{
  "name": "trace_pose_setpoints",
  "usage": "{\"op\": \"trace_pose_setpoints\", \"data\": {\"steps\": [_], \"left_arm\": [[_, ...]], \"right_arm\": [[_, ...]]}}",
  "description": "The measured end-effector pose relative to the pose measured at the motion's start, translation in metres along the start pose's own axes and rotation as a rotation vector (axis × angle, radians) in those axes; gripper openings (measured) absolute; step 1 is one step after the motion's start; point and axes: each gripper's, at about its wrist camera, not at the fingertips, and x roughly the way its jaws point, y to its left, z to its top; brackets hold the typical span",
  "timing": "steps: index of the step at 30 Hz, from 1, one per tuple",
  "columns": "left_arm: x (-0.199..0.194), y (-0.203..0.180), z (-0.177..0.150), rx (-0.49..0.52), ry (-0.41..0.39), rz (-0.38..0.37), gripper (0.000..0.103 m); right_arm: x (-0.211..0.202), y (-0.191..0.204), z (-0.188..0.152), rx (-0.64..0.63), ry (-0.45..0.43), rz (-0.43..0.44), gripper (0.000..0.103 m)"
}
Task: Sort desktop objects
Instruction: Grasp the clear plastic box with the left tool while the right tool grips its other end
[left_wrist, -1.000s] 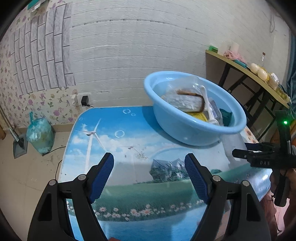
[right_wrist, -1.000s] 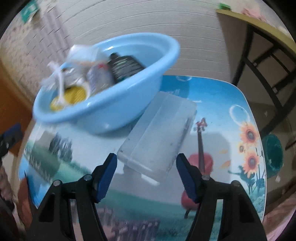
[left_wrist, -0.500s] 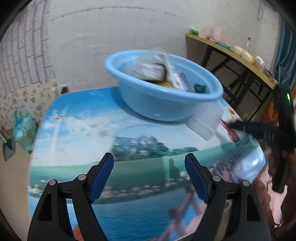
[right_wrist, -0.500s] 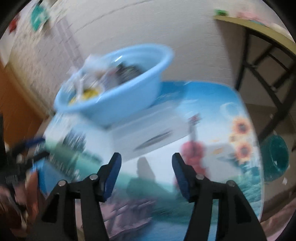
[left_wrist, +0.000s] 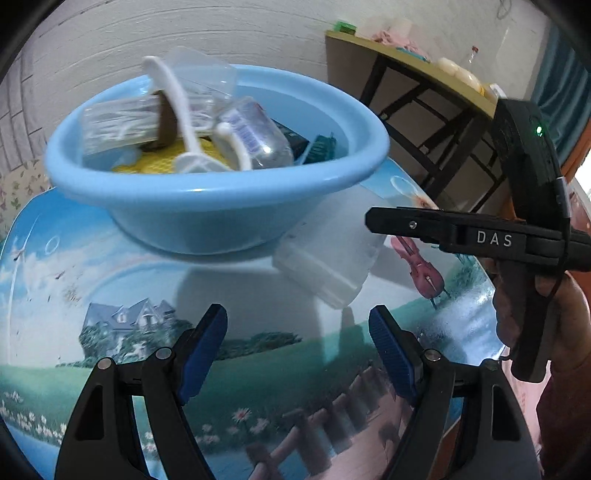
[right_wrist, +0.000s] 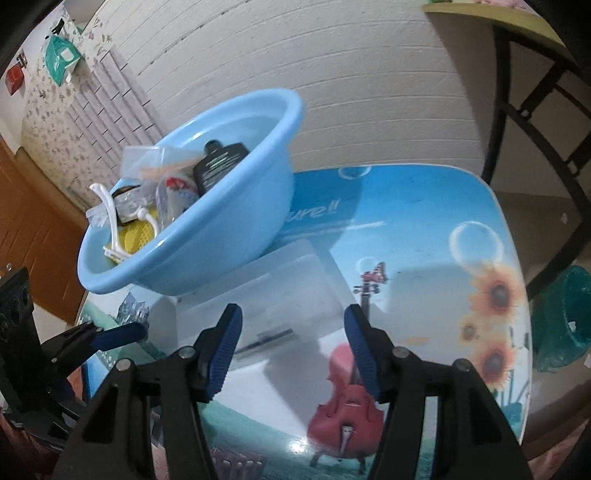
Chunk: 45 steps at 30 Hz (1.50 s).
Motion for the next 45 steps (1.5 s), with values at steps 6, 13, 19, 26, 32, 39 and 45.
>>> {"op": "trace_pose_setpoints", "data": {"steps": [6, 13, 19, 26, 32, 39, 45], "left_arm": [[0.006, 0.005, -0.003, -0.020, 0.020, 0.025, 0.080], [0.001, 0.011, -0.014, 0.012, 0.023, 0.062, 0.088], [-0.003, 0.030, -0.014, -0.041, 0.010, 0.077, 0.091], [-0.003, 0.030, -0.011, -0.047, 0.020, 0.070, 0.092], [-0.008, 0.035, -0.016, -0.044, 0.020, 0.076, 0.093], [-0.011, 0.041, -0.019, -0.049, 0.013, 0.094, 0.095], [-0.008, 0.042, -0.017, -0.031, 0.016, 0.102, 0.097]], "right_arm": [[-0.001, 0.023, -0.015, -0.070, 0.053, 0.100, 0.058], [-0.002, 0.060, -0.036, -0.120, 0.078, 0.155, 0.059], [0.001, 0.052, -0.030, -0.067, 0.039, 0.090, 0.070], [0.019, 0.057, -0.018, -0.027, 0.070, 0.132, 0.071], [0.025, 0.085, -0.030, -0.035, 0.097, 0.156, 0.072], [0.032, 0.103, -0.037, 0.000, 0.098, 0.123, 0.073], [0.039, 0.097, -0.033, 0.062, 0.091, 0.104, 0.093]]}}
